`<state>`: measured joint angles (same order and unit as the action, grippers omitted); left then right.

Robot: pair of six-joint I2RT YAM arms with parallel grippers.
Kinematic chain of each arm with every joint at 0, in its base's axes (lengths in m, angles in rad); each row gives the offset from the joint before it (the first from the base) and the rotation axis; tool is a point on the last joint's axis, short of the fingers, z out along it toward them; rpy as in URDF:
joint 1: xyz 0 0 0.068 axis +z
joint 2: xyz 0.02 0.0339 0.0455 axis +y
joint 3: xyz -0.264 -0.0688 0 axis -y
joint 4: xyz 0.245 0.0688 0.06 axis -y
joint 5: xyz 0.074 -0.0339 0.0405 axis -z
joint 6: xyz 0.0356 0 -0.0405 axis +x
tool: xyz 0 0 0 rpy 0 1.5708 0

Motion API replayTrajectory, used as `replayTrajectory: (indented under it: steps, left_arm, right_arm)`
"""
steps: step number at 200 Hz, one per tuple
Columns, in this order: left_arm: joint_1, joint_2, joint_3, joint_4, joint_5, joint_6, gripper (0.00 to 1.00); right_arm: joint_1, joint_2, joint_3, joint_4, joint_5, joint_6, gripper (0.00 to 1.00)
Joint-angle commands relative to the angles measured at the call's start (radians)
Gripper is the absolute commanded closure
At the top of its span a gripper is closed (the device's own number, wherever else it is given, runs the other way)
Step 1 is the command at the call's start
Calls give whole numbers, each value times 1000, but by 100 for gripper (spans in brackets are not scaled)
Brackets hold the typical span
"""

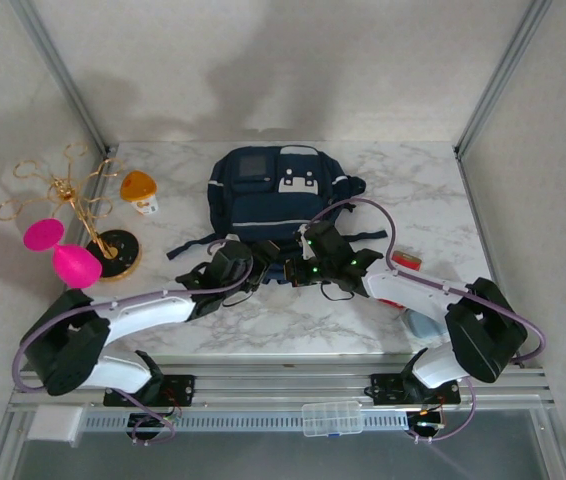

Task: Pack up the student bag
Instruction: Zip the student bag at the center of the table.

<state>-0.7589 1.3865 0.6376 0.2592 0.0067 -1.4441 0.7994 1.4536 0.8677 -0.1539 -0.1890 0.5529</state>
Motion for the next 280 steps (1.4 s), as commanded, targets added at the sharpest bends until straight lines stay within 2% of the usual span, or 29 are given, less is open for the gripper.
replayTrajectory:
  steps: [1,15,37,50,64,102,128,144,166,196,208,226,240,262,280]
  left_arm:
    - [-1,74,62,3,-100,-133,38]
    - [-2,109,65,38,-126,-147,49]
    - [3,150,113,-54,-192,-131,67]
    - [7,154,126,-94,-222,-115,85]
    - [17,140,129,-153,-260,-103,100]
    - [85,34,73,-268,-313,8,100]
    - [213,-63,17,-292,-257,175,100]
    - [273,-94,14,-302,-217,252,100]
    - [306,-85,72,-320,-178,349,100]
    - [334,-54,148,-343,-132,438,100]
    - [333,-55,155,-340,-98,442,81]
    - [312,-92,121,-316,-30,408,56]
    - [258,-140,79,-316,-40,341,42]
    - [149,-189,16,-246,-39,193,31]
    - [58,-179,-7,-191,-76,58,28]
  right_arm:
    - [14,-8,12,84,-83,-27,100]
    - [12,-11,1,97,-101,-30,100]
    - [9,-5,-7,113,-119,-13,100]
    - [8,2,-4,98,-103,-6,100]
    - [-4,-3,-12,66,-50,9,100]
    - [-131,-101,-132,72,-61,62,100]
    - [-224,-215,-235,54,-40,79,100]
    - [-280,-250,-270,79,-76,84,100]
    - [-236,-221,-218,118,-131,19,100]
    - [-88,-174,-127,120,-72,-50,100]
    - [-48,-156,-114,147,-69,-55,100]
    - [-44,-135,-111,175,-56,-29,100]
    - [-42,-130,-123,211,-64,-11,100]
    - [-40,-124,-133,245,-75,-2,100]
    - [-41,-115,-128,252,-78,-2,100]
